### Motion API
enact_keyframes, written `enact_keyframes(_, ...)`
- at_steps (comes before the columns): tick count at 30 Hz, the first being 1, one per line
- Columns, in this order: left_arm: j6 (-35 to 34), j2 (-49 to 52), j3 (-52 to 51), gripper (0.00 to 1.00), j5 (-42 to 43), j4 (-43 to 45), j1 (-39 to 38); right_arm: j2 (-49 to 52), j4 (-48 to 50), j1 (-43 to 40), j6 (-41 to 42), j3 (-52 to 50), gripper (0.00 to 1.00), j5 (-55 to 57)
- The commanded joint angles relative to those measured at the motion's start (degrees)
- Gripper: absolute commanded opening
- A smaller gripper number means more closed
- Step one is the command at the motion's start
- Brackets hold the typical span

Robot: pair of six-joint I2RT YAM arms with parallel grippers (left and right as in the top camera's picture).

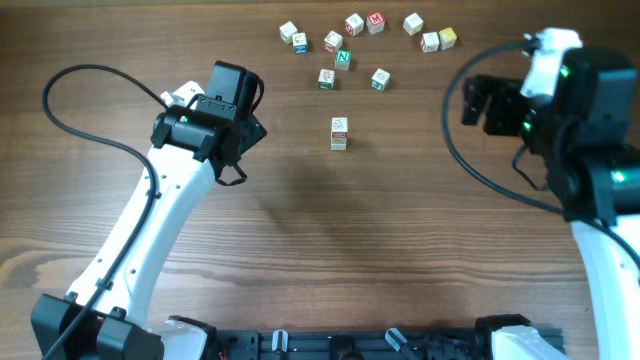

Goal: Form a tower

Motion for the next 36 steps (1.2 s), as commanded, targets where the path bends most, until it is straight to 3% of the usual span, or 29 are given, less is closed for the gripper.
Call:
enact_keyframes(1,-1.1,0.2,-0.3,1.0,-0.1,-0.1,0.4,1.9,2.7,1.4,-8.1,-0.2,1.0,-4.7)
enact_keyframes(7,-1.1,0.2,-0.3,1.0,-0.1,-0.1,0.4,1.3,1.3,1.4,-9.1,-0.2,1.0,-5.5)
enact_keyframes(12,-1.1,0.2,-0.3,1.0,-0.1,-0.1,0.3,-5.9,-1.9,1.4,-14.4,-0.2,1.0,-5.5)
enact_keyframes(17,-1.1,0.2,-0.3,1.0,-0.1,-0.1,0.4,-18.5,1.0,-2.7,-14.3,-4.7,1.0,-6.9)
enact_keyframes(23,-1.1,0.2,-0.3,1.0,-0.2,-0.1,0.4,-41.3,17.9,-8.1,-14.3,-29.7,1.0,-11.4)
enact_keyframes(28,-1.1,0.2,-0.3,1.0,-0.1,-0.1,0.4,-58.3,43.5,-8.1,-14.1,-55.7,1.0,-17.6)
enact_keyframes(32,-1.1,0.2,-0.3,1.0,-0.2,-0.1,0.4,-66.3,60.0,-8.1,-11.9,-70.2,1.0,-18.9)
enact_keyframes(36,-1.1,0.2,-0.3,1.0,-0.2,-0.1,0.4,-70.9,64.8,-8.1,-5.3,-78.1,1.0,-14.6)
